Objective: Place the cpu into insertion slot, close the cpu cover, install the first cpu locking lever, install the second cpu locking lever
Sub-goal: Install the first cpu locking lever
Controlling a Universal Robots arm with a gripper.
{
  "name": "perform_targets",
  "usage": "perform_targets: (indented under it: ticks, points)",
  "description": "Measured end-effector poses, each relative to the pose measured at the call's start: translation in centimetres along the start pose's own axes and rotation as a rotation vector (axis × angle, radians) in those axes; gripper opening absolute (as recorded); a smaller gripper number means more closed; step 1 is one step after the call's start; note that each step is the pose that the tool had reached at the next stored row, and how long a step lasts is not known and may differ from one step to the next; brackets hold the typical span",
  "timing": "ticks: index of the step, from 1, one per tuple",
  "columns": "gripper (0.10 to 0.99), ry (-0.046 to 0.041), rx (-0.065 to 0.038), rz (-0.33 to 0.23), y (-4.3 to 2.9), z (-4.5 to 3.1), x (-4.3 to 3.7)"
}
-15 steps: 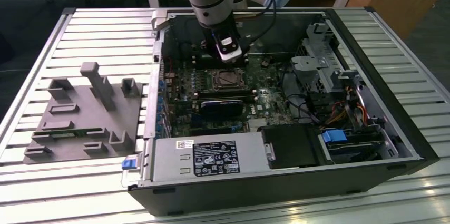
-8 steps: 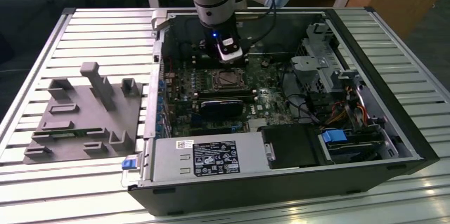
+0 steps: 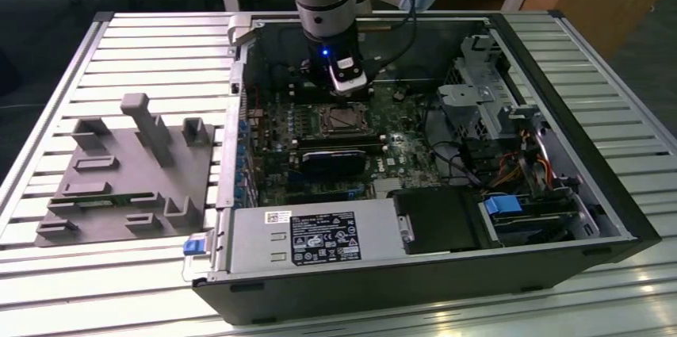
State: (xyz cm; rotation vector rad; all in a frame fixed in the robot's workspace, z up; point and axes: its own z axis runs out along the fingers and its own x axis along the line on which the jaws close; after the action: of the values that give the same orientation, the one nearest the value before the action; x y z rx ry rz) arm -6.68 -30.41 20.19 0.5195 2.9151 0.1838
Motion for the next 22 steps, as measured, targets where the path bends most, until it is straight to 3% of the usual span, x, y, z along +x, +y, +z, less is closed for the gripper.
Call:
perform_targets:
  ticks: [8,15,22]
  points:
    - [0.102,-0.0054,0.015,-0.003,0.1,-0.58,-0.1]
    - [0.102,-0.0062,0.018,-0.002,0.25,-1.53,-0.27]
    - [0.102,-0.0061,0.019,-0.002,0.27,-1.55,-0.31]
